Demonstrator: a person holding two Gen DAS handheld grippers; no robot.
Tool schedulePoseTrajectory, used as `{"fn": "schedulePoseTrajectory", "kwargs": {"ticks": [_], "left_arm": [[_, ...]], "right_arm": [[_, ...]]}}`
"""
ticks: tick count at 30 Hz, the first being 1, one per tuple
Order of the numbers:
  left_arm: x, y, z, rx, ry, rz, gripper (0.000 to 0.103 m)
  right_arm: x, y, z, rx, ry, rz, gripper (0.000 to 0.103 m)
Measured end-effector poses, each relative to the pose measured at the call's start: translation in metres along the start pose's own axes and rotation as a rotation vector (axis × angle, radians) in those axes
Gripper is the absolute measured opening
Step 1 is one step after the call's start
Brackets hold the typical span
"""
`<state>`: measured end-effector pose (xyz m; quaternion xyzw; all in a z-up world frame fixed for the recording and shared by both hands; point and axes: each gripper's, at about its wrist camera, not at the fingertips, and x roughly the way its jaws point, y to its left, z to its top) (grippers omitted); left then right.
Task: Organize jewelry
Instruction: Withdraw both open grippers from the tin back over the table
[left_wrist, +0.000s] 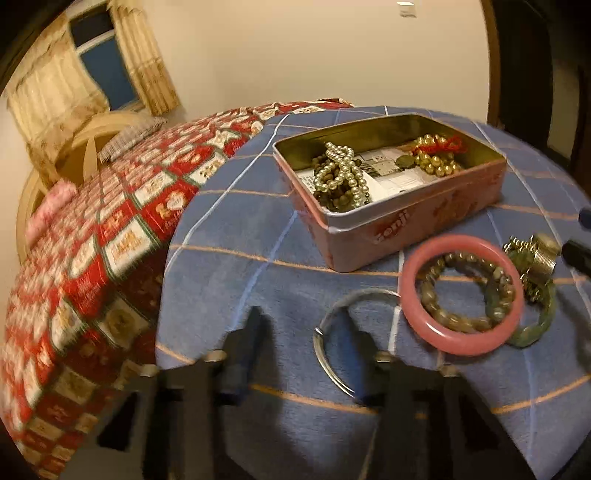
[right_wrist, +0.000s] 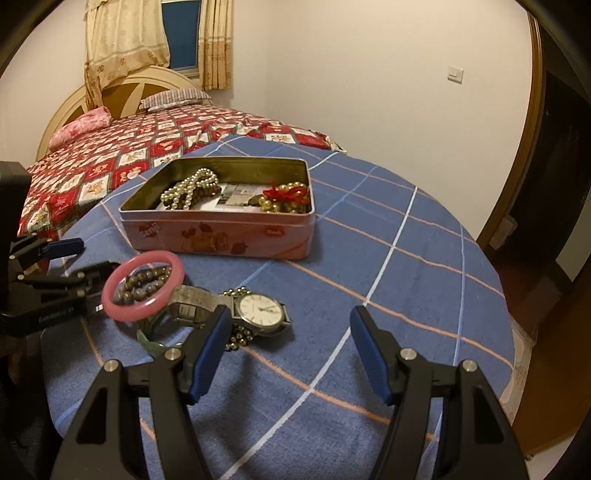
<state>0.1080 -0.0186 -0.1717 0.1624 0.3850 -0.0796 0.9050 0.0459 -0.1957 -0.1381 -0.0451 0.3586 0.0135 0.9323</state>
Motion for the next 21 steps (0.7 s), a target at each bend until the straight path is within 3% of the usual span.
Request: {"fn": "schedulePoseTrajectory", "kwargs": {"ticks": [3, 4, 13, 21], "left_arm": [[-0.001, 0.006, 0.000, 0.005, -0.003, -0.001, 0.020], [-0.003, 0.009, 0.001, -0.001, -0.009, -0.004, 0.005], [-0.020, 0.016, 0.003, -0.060, -0.046, -0.037, 0.005], [-0.032, 0.028, 0.006, -0.112, -0.082, -0.019, 0.005]], "right_arm": [[-0.001, 0.002, -0.001, -0.005, -0.002, 0.002, 0.069], [-0.001, 0.002, -0.001, -0.005, -0.003, 0.004, 0.069], [0.000, -0.002, 0.000, 0.010, -0.001, 0.018, 0.069], [-0.001, 0.005, 0.000, -0.021, 0.012, 0.049, 0.069]]}}
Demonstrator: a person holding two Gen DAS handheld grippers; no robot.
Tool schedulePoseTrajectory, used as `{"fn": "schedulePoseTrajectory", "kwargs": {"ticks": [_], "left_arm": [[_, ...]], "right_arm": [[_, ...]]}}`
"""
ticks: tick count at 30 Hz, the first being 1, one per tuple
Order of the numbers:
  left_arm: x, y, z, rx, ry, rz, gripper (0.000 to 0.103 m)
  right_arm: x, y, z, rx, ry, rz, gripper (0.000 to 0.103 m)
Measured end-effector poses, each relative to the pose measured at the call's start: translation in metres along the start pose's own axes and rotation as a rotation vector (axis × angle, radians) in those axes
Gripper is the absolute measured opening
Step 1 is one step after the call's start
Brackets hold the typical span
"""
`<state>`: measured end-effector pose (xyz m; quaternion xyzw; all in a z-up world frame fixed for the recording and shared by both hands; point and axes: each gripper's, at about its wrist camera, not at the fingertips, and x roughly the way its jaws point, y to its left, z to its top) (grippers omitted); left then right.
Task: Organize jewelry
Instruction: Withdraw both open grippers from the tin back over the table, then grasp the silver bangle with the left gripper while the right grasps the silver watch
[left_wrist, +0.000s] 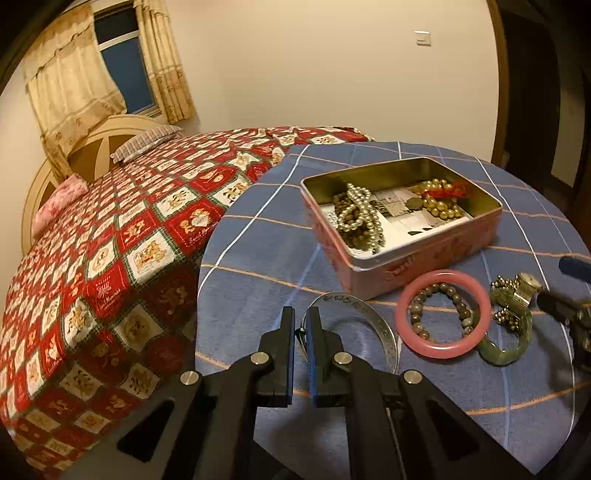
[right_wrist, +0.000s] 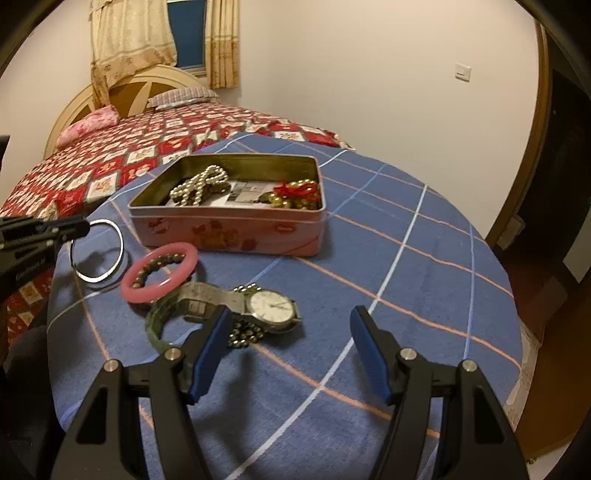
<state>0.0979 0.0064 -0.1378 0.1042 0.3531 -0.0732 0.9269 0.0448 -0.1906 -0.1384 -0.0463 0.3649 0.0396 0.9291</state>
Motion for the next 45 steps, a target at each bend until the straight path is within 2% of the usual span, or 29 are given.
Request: {"fn": "schedulePoseTrajectory", "kwargs": {"ticks": [11, 17, 19, 22, 24, 28, 29, 36, 45], "left_arm": [[0.007, -0.001, -0.006, -0.017, 0.019, -0.036, 0.005], [0.010, 0.000, -0.006, -0.022, 0.025, -0.040, 0.005], [0.011, 0.000, -0.006, -0.019, 0.028, -0.042, 0.005], [0.013, 0.000, -0.006, -0.016, 0.029, -0.046, 0.005], [0.013, -0.001, -0.006, -0.017, 0.028, -0.048, 0.005], [0.013, -0.002, -0.005, -0.017, 0.027, -0.056, 0.005], [0.013, -0.002, -0.005, -0.016, 0.026, -0.058, 0.005], [0.003, -0.003, -0.003, -0.016, 0.013, -0.065, 0.005], [-0.020, -0.004, 0.007, -0.011, -0.035, -0.067, 0.005]], "right_arm": [[0.010, 0.024, 0.008, -0.103, -0.006, 0.064, 0.069], [0.021, 0.026, 0.013, -0.127, 0.029, 0.052, 0.069], [0.026, 0.020, 0.015, -0.102, 0.058, 0.082, 0.069], [0.029, 0.010, 0.015, -0.058, 0.085, 0.127, 0.059], [0.029, 0.008, 0.014, -0.060, 0.090, 0.129, 0.041], [0.028, 0.005, 0.014, -0.050, 0.084, 0.140, 0.030], [0.027, 0.005, 0.014, -0.050, 0.079, 0.137, 0.023], [0.022, 0.004, 0.013, -0.043, 0.058, 0.126, 0.023], [0.000, 0.000, 0.021, -0.023, -0.023, 0.107, 0.023]]}}
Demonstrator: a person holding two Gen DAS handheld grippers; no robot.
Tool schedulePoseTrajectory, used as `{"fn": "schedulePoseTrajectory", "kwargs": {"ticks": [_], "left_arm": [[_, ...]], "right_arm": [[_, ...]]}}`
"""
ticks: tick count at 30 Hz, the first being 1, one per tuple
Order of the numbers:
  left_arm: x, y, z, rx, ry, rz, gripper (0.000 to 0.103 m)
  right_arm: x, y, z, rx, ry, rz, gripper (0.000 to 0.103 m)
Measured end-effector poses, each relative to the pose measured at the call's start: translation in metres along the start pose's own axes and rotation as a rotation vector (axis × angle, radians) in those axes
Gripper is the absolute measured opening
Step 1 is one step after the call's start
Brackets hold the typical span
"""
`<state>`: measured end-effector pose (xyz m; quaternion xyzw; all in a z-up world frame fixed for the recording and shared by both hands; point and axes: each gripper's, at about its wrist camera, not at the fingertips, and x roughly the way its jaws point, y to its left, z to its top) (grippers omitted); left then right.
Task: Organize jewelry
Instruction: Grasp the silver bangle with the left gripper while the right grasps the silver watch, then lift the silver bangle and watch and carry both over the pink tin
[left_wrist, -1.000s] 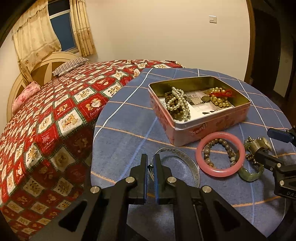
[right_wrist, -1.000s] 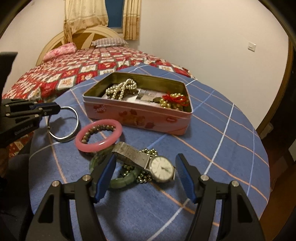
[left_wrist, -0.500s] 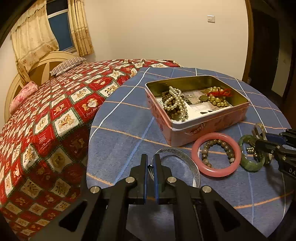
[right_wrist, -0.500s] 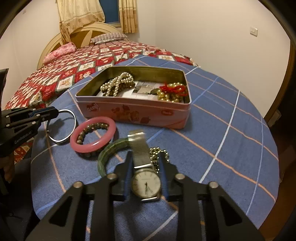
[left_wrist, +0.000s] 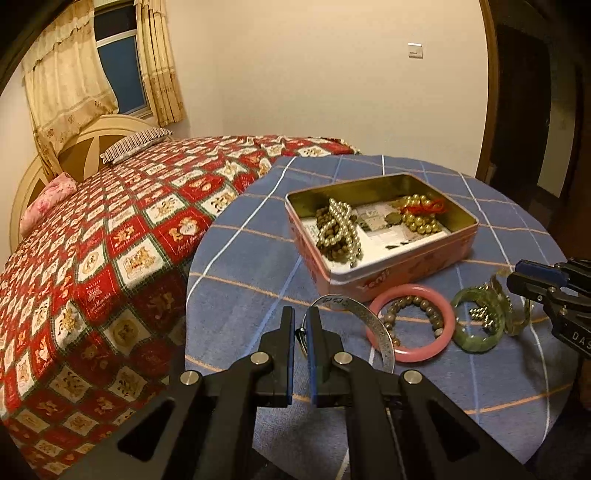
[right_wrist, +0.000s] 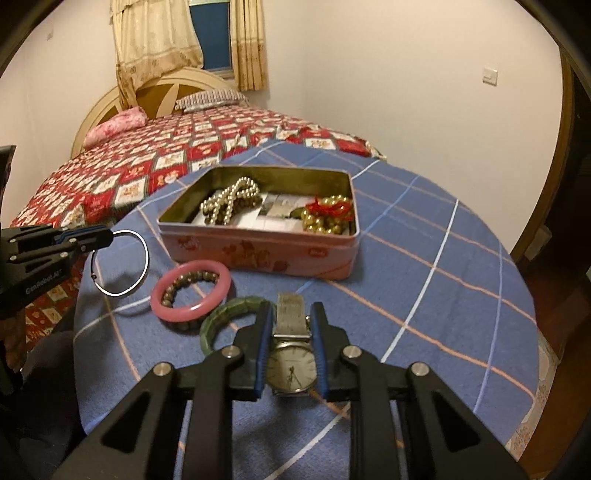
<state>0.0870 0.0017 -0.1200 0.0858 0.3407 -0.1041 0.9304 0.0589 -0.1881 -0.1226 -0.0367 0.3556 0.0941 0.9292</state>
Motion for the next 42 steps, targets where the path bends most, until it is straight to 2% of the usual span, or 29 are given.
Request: {"fn": "schedulePoseTrajectory", "kwargs": {"ticks": [22, 31, 42], "left_arm": [[-0.022, -0.004, 0.025, 0.021, -0.061, 0.002, 0.005], [-0.024, -0.005, 0.046, 0.034, -0.094, 0.016, 0.005], [-0.005, -0.011, 0.080, 0.044, -0.118, 0.029, 0.005]], "right_arm": [[-0.018, -0.001, 0.018, -0.008, -0.055, -0.006, 0.023], [-0.025, 0.000, 0.046, -0.046, -0.096, -0.023, 0.023], [-0.015, 0.003, 0.084, -0.076, -0.135, -0.026, 0.023]]}}
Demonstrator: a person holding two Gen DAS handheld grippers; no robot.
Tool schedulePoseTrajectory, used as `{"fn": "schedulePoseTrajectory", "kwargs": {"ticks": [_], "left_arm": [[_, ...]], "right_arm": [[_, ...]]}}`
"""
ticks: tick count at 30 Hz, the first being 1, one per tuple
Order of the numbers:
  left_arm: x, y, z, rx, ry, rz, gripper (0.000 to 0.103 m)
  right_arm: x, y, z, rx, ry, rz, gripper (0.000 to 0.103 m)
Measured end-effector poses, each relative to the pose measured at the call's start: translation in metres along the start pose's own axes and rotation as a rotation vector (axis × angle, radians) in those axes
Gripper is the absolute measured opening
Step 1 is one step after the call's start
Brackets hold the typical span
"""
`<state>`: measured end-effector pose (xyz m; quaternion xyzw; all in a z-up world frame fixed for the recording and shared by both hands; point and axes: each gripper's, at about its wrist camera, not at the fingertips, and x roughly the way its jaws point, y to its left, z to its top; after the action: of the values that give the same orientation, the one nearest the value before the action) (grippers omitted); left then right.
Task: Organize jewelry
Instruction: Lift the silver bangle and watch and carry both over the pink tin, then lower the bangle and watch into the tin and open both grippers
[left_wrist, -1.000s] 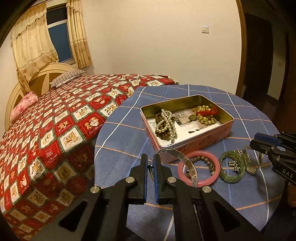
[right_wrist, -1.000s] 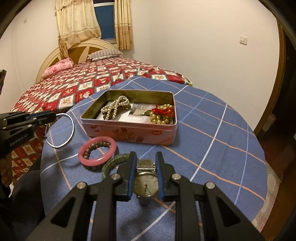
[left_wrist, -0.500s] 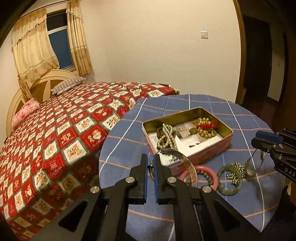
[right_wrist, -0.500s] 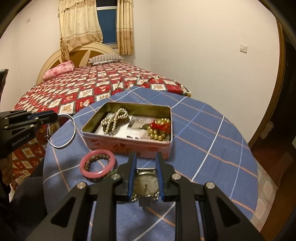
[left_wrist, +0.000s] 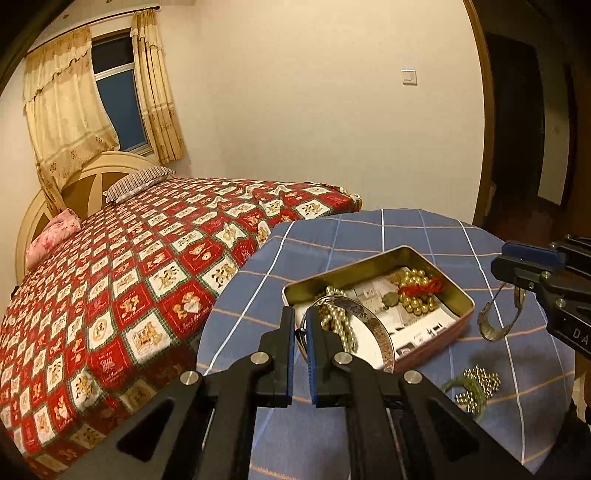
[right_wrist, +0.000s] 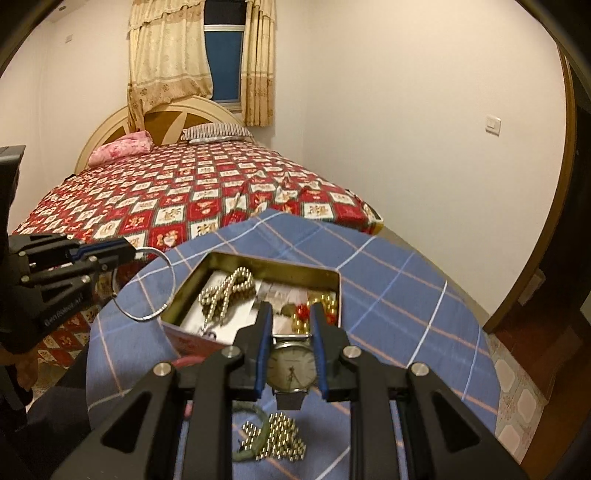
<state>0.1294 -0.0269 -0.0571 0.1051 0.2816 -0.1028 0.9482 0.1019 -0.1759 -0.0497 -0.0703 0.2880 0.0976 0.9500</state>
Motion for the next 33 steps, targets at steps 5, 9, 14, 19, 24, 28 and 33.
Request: {"fn": "schedulePoseTrajectory", "kwargs": {"ticks": [5, 9, 14, 19, 24, 28, 33], "left_arm": [[0.014, -0.002, 0.009, 0.008, 0.004, 0.017, 0.005], [0.026, -0.001, 0.014, 0.004, 0.012, 0.027, 0.005], [0.042, -0.001, 0.022, -0.013, 0.027, 0.043, 0.005], [0.059, -0.005, 0.028, -0.026, 0.044, 0.050, 0.005], [0.074, -0.009, 0.030, -0.028, 0.062, 0.052, 0.005], [0.085, -0.009, 0.030, -0.036, 0.077, 0.053, 0.005], [0.093, -0.009, 0.031, -0.036, 0.083, 0.063, 0.005]], "right_arm": [[0.015, -0.001, 0.011, -0.008, 0.007, -0.007, 0.023], [0.029, -0.004, 0.016, -0.008, 0.016, -0.016, 0.023], [0.044, -0.010, 0.021, 0.006, 0.026, -0.029, 0.023], [0.061, -0.017, 0.025, 0.027, 0.038, -0.041, 0.023], [0.075, -0.021, 0.028, 0.029, 0.055, -0.053, 0.023], [0.082, -0.022, 0.030, 0.029, 0.065, -0.057, 0.023], [0.092, -0.022, 0.031, 0.030, 0.078, -0.057, 0.023]]}}
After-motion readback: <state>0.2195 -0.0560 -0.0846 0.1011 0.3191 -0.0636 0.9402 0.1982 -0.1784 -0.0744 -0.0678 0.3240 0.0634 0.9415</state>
